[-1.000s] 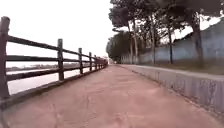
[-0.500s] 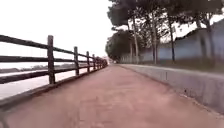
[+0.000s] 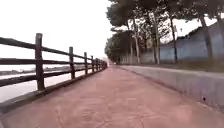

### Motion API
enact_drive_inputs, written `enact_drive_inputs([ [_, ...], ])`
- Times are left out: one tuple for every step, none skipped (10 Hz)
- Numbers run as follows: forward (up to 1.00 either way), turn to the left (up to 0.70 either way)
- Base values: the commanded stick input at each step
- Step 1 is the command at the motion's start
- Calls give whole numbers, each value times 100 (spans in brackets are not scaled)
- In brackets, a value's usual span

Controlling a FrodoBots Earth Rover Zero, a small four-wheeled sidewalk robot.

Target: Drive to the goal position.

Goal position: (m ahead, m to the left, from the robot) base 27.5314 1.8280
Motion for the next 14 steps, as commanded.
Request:
enact_drive_inputs([
  [100, 0],
  [100, 0],
  [100, 0],
  [100, 0],
  [100, 0],
  [100, 0],
  [100, 16],
  [100, 9],
  [100, 0],
  [100, 0],
  [100, 0],
  [100, 0],
  [100, 0],
  [100, 0],
])
